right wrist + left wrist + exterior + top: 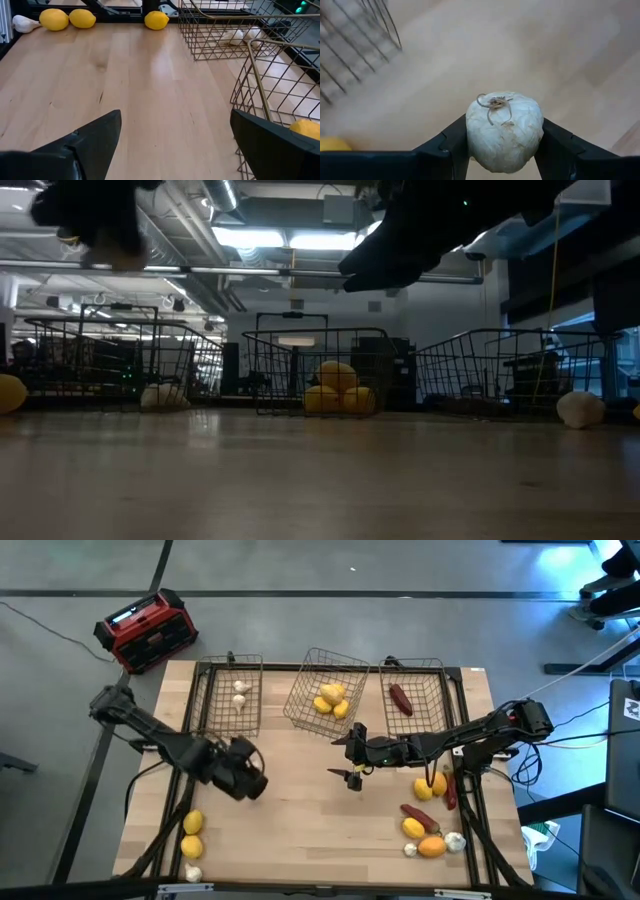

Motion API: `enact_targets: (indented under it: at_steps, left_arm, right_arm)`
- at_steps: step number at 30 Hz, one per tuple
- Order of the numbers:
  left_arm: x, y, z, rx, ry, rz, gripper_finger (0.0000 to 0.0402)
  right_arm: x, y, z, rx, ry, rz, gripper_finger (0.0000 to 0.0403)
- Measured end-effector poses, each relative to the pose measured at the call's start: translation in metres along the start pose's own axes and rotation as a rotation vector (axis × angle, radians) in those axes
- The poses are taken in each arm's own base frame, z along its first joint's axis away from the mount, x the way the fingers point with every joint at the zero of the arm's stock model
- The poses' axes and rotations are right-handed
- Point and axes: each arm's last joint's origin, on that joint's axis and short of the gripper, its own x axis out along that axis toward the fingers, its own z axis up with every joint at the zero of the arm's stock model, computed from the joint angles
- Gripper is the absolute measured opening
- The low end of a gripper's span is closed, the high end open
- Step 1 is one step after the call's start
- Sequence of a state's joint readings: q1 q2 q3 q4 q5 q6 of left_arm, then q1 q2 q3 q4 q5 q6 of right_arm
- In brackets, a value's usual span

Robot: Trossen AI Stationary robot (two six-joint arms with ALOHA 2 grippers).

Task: Sort produce into baskets
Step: Put the garlic into the left wire basket

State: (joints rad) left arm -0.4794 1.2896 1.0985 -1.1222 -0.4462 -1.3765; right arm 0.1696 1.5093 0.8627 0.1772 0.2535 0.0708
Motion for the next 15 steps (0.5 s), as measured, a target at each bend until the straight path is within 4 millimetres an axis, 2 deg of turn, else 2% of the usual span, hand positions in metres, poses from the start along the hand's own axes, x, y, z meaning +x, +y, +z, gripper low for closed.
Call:
enact_targets:
  at_steps: [7,15]
  left_arm:
    - [-0.018,0.021,0.044,0.028,-0.135,0.052,0.0172]
    - [-0.017,0.063,0.086,-0.01,-0.181,0.235,0.0172]
  right_arm:
    - [0.0,0.0,0.0,0.001,0.001,0.01,0.0372]
    - [0.0,0.0,0.0,0.002,0.001,0.01,0.0372]
